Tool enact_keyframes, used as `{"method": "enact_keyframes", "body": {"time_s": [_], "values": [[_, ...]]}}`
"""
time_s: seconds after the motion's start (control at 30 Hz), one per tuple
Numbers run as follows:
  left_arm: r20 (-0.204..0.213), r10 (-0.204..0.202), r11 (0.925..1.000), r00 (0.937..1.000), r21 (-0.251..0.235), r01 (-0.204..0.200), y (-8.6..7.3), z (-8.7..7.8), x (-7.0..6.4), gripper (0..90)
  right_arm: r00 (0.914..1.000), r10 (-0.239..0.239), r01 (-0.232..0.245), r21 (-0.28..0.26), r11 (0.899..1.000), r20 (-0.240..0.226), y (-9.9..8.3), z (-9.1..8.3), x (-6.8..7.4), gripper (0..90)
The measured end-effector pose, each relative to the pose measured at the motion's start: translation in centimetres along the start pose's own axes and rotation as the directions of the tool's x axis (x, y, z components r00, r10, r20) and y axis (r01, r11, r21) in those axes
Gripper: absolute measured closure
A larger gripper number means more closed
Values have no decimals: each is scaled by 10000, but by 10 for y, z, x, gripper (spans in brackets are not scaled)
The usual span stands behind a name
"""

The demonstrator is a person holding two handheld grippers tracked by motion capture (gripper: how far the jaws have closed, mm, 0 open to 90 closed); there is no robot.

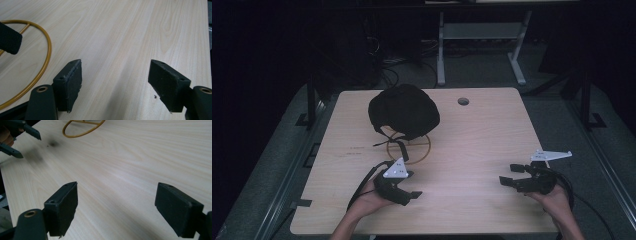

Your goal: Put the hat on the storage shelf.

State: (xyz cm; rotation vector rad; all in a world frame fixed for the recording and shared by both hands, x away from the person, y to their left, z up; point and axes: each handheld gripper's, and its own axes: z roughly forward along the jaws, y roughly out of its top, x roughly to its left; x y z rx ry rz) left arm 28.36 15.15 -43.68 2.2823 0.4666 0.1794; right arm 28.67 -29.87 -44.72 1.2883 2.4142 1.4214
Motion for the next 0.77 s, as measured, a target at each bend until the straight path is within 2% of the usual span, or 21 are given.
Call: {"method": "enact_keyframes", "body": {"time_s": [0.27,0.57,0.77], "values": [[-19,42,10000,10000,81,-41,0,1,-2,267,9999,143,-144,-56,9999,-48,-17,3,4,181],[13,97,9999,10000,126,-97,-1,3,-2,267,9998,169,-175,-569,9982,-106,-30,-1,8,180],[72,176,9997,9998,143,-177,0,6,-5,267,9999,42,-30,-823,9966,149,-39,-8,13,181]]}}
